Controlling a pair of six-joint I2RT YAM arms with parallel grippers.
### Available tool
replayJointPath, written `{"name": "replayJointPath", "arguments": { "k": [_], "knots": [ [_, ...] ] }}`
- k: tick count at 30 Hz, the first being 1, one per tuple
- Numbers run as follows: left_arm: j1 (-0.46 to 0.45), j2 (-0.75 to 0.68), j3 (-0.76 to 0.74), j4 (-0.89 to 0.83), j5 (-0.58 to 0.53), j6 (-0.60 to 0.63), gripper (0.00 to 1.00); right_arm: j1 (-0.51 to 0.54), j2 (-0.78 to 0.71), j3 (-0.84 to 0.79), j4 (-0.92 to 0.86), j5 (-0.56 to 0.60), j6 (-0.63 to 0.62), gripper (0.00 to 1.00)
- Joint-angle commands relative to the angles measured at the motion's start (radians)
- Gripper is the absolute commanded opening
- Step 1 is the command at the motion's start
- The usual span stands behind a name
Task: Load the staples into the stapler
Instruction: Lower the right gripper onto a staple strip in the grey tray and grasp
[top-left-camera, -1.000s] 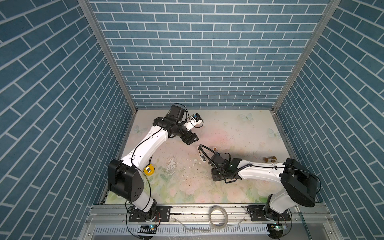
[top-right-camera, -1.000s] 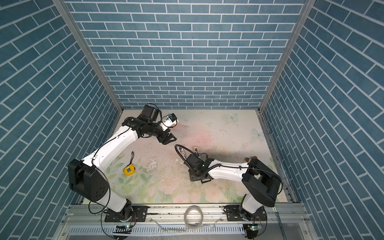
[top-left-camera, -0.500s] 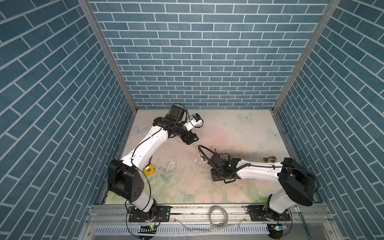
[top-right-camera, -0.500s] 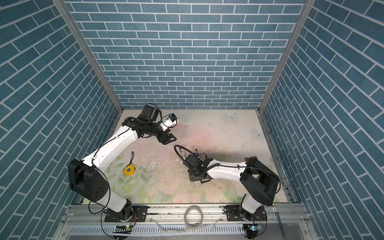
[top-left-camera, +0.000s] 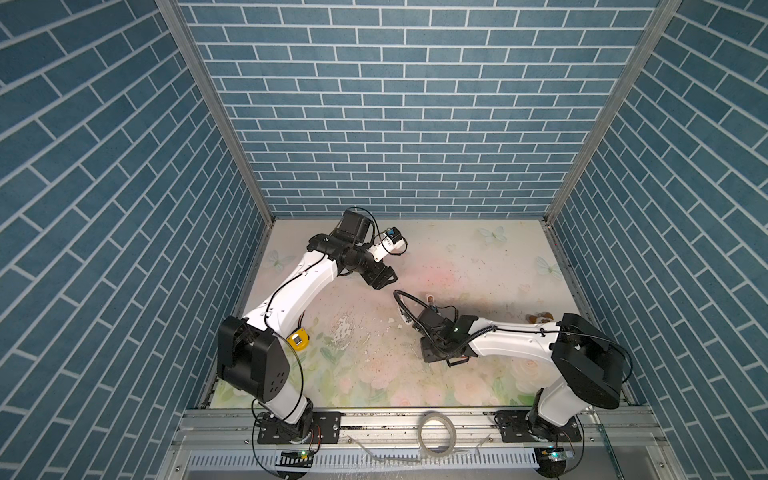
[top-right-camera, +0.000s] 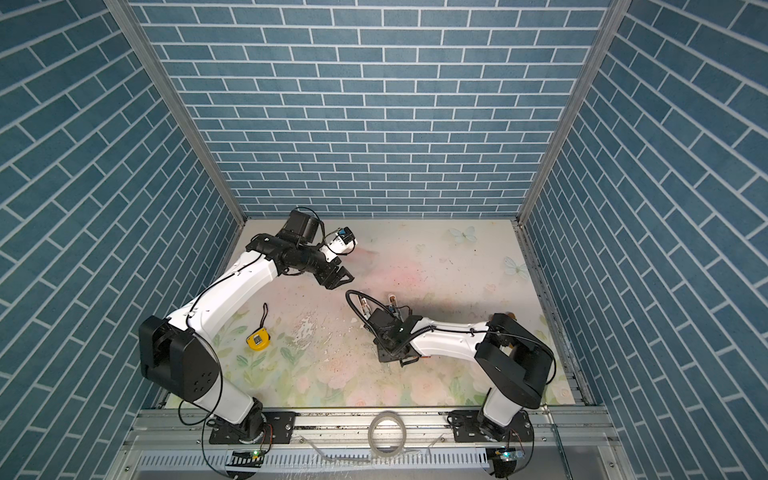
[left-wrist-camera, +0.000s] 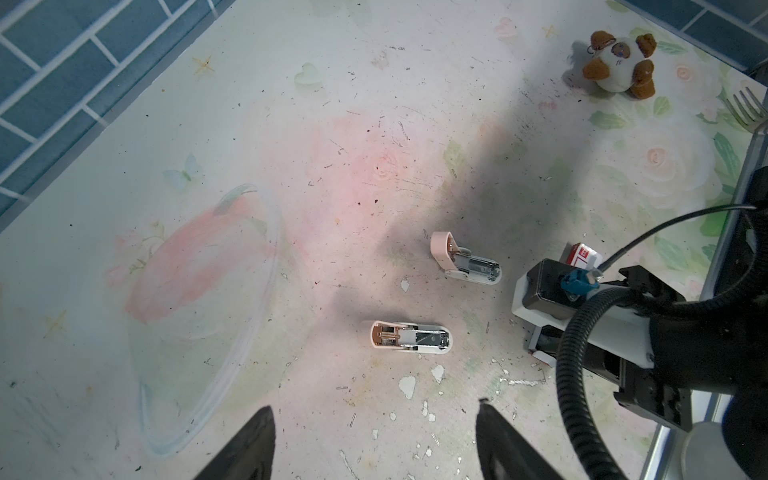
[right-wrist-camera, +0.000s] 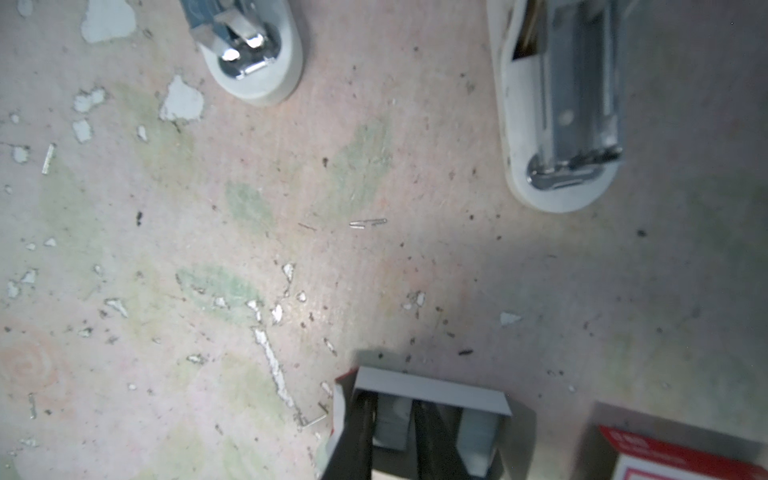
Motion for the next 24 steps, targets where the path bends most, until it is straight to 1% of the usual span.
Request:
{"name": "replayJointPath", "arguments": {
  "k": [1,11,24],
  "knots": [
    [0.003,0.005,0.009,0.002,0.011,-0.004,0.77,0.009,0.028,0.027,-0.046,0.034,0.018,0.21],
    [0.004,0.003,0.008,0.002,0.011,-0.004,0.77,0.023,0.062,0.041,-0.070,0.058,0.018,0.21],
    [0.003,-0.002,0.013,-0.004,-0.004,0.002,0.77,0.032,0.058,0.027,-0.064,0.077,0.021,0.08]
  ]
}}
